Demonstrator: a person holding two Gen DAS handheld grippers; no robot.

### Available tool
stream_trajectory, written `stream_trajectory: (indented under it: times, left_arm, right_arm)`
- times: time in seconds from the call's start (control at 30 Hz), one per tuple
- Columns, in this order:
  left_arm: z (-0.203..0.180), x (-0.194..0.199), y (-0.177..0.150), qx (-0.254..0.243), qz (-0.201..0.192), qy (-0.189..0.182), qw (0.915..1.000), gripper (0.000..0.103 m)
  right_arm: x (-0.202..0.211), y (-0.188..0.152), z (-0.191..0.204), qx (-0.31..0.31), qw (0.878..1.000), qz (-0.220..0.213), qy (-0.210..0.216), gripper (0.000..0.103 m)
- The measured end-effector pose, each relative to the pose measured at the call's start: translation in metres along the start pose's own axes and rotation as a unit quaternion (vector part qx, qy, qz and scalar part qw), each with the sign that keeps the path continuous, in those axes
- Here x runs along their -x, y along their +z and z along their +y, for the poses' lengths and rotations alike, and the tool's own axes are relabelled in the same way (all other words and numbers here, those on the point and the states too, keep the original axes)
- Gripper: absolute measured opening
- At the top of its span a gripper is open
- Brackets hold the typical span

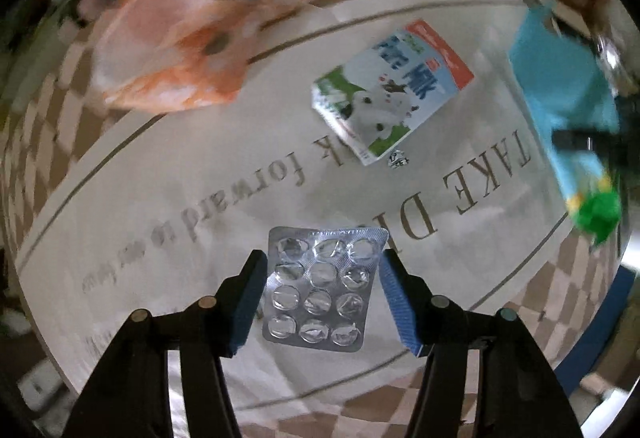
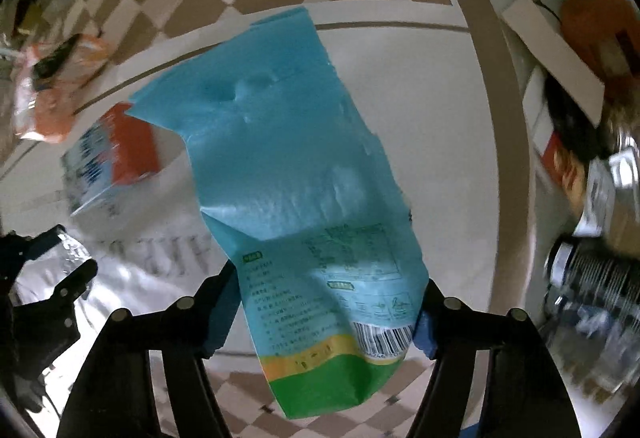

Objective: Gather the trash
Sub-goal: 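Carry the blister pack and blue bag over the bin and release both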

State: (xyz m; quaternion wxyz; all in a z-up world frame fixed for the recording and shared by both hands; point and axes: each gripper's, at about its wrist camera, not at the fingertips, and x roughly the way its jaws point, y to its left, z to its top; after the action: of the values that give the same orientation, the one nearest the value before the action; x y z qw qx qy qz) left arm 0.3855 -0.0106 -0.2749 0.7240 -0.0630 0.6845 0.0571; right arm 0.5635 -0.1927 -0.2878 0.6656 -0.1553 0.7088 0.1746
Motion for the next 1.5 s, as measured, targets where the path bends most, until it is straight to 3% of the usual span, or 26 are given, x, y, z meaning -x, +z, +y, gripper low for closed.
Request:
stream_trajectory:
  times: [0.13, 0.33, 0.5, 0.8, 1.07, 1.23, 1.4, 1.5]
  left_arm:
    - [-0.002, 0.026, -0.027, 0.040, -0.032, 0.007, 0.9987, 0.055]
    - [0.008, 0.064, -0.101, 0.096, -0.077, 0.012, 0.9923, 0.055]
    - [0.049, 0.085, -0.165, 0.119, -0.110, 0.014, 0.9867, 0.055]
    - [0.072, 0.109, -0.309, 0.140, -0.156, 0.003, 0.9778, 0.055]
    - [0.083, 0.088, -0.431, 0.174, -0.119, -0.021, 0.9774, 0.055]
    - [0.087, 0.045, -0.483, 0.217, -0.075, -0.031, 0.9728, 0.055]
    - [0.096, -0.033, -0.517, 0.278, -0.013, -0.065, 0.9583, 0.055]
    - [0.106, -0.097, -0.526, 0.318, 0.027, -0.102, 0.9422, 0.055]
  right_arm:
    - [0.005, -0.036, 0.006, -0.022, 0.999, -0.019, 0.026, 0.070]
    - [0.010, -0.100, 0.026, -0.051, 0.995, -0.045, 0.072, 0.068]
    - [0.023, -0.167, 0.073, -0.041, 0.994, -0.064, 0.084, 0.067]
    - [0.042, -0.310, 0.168, -0.038, 0.989, -0.099, 0.105, 0.067]
    - [0.013, -0.458, 0.241, -0.068, 0.987, -0.063, 0.132, 0.067]
    - [-0.044, -0.526, 0.261, -0.090, 0.987, -0.016, 0.131, 0.067]
    - [-0.127, -0.561, 0.268, -0.129, 0.981, 0.039, 0.137, 0.067]
    - [-0.186, -0.572, 0.263, -0.153, 0.975, 0.069, 0.142, 0.067]
